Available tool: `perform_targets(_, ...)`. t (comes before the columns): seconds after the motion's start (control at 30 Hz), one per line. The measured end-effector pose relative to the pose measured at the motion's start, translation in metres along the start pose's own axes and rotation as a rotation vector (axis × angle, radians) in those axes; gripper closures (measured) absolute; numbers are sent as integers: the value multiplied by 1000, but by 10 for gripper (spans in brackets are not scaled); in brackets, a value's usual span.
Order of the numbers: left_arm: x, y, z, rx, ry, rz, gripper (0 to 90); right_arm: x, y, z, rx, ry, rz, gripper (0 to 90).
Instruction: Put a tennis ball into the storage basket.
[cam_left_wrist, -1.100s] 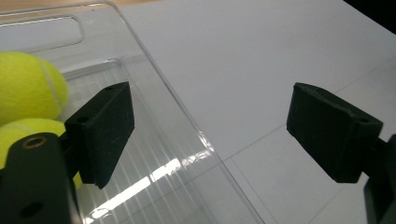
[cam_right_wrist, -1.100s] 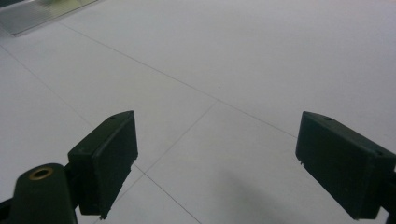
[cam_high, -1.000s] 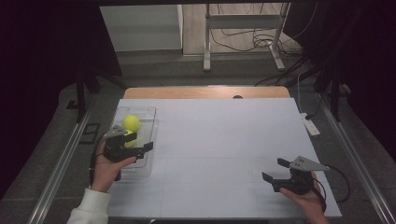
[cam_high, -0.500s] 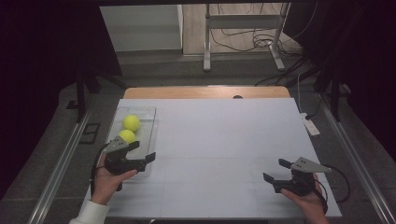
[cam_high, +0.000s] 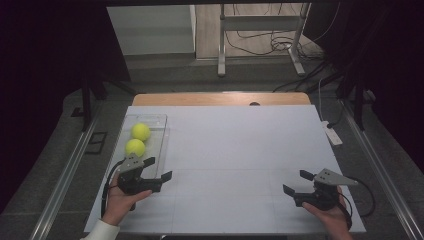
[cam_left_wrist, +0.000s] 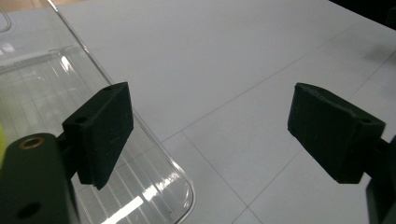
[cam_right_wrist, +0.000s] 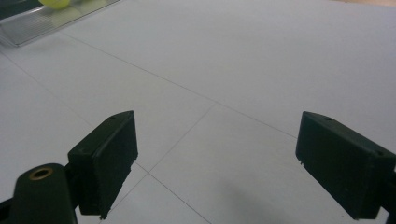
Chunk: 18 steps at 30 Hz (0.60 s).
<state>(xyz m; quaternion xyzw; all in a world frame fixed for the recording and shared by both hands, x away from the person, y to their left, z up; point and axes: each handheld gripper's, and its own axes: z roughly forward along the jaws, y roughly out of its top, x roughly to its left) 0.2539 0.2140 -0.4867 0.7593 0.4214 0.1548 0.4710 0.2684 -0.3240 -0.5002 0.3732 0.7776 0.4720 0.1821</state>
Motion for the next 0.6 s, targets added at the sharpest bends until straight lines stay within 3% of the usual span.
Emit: perform_targets(0.6,-1,1,4,10,8,7,157,-3,-1,2,0,11,11,133)
